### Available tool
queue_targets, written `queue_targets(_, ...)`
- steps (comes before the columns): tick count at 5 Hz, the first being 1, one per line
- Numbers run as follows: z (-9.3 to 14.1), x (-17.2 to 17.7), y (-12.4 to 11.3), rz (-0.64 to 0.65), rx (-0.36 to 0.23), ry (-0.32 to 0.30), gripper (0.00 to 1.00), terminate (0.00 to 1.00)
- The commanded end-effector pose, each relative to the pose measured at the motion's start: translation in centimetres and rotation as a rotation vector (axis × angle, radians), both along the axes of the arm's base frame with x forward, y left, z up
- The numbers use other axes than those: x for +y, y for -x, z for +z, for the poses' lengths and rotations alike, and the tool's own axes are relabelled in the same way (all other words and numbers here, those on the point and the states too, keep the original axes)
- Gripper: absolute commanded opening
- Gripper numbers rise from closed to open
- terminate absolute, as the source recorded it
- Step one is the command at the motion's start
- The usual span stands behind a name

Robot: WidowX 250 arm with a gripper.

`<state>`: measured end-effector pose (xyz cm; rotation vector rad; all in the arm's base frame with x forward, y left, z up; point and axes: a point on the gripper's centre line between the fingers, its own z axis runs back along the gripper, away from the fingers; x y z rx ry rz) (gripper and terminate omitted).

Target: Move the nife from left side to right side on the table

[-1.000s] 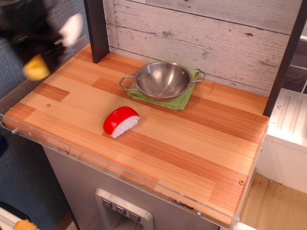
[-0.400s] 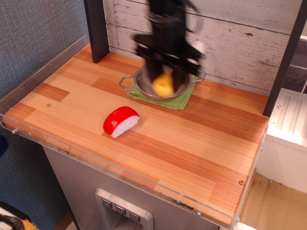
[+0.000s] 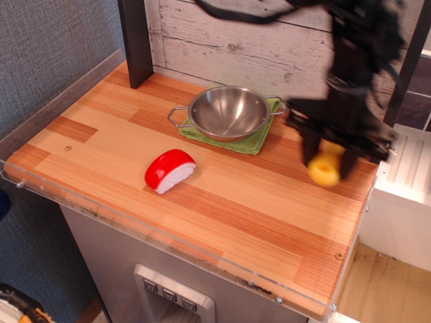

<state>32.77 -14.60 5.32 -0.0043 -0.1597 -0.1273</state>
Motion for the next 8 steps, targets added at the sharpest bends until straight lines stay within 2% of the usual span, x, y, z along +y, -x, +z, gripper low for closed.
queue_targets(1, -1.8, -3.3, -2.0, 0.015, -0.003, 0.029, 0.00, 0.00)
queue_targets(2, -2.7, -1.4, -1.7, 0.029, 0.032, -0.011, 0.00, 0.00)
queue_targets(3, -2.5, 0.0, -0.7, 0.046, 0.041, -0.011, 0.00, 0.00)
queue_targets(5, -1.4, -0.4, 2.2, 0.041, 0.041, 0.030, 0.00, 0.00)
queue_targets(6, -1.5, -0.2, 1.8, 0.016, 0.054, 0.026, 1.00, 0.00)
queue_targets(7, -0.1, -0.1, 2.0, -0.008, 0.023, 0.026, 1.00, 0.00)
queue_targets(8, 3.9, 0.5, 3.1, -0.068, -0.043, 0.042, 1.00, 0.00)
